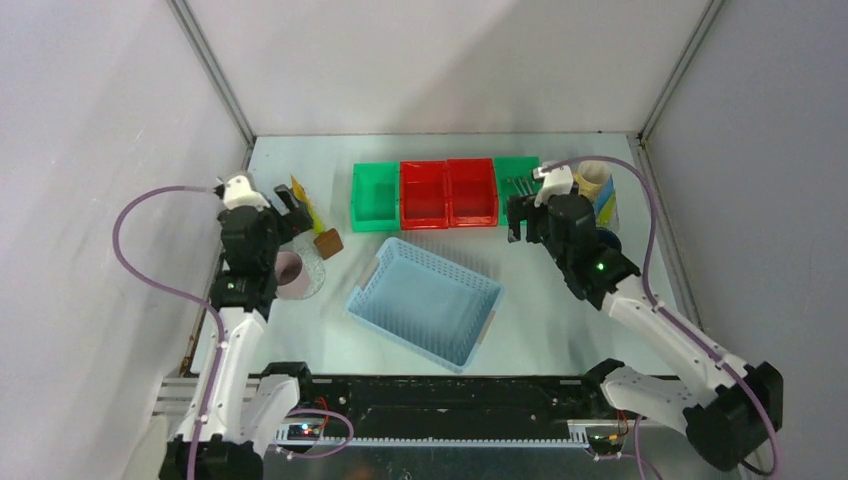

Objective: Prepare toiletry sets of a toothbrush and toothpaste on the tray
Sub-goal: Place the toothbrush in the cup.

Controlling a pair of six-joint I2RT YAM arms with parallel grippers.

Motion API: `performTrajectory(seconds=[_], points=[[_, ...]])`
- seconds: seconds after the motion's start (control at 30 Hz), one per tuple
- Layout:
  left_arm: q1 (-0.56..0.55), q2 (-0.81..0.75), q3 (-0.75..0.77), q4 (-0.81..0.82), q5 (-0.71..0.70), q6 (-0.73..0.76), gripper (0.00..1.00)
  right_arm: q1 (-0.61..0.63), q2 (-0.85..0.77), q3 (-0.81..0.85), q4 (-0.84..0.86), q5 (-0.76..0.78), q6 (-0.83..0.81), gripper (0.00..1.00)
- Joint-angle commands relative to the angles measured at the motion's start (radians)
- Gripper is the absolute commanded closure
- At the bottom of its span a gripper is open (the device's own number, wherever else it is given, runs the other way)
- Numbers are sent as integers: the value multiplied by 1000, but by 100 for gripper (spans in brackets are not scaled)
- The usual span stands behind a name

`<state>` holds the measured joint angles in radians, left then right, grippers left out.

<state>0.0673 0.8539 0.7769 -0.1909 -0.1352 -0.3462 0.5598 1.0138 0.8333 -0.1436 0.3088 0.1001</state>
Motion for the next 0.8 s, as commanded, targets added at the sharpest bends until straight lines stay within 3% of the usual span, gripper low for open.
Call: performTrajectory(seconds=[0.0,0.23,0.43,0.77], points=[[-113,-104,-48,-93,44,68,0,-47,104,99,-107,-51,26,14],[-144,-276,-122,-191,148,105,0,-120,281,216,-155,-89,29,17],[-151,-336,-172,-174,158,135,0,-165,446,288,-161,-117,10,20],[-168,-357,-213,-118,141,104,0,-221,684,434,-197,-129,-21,37]])
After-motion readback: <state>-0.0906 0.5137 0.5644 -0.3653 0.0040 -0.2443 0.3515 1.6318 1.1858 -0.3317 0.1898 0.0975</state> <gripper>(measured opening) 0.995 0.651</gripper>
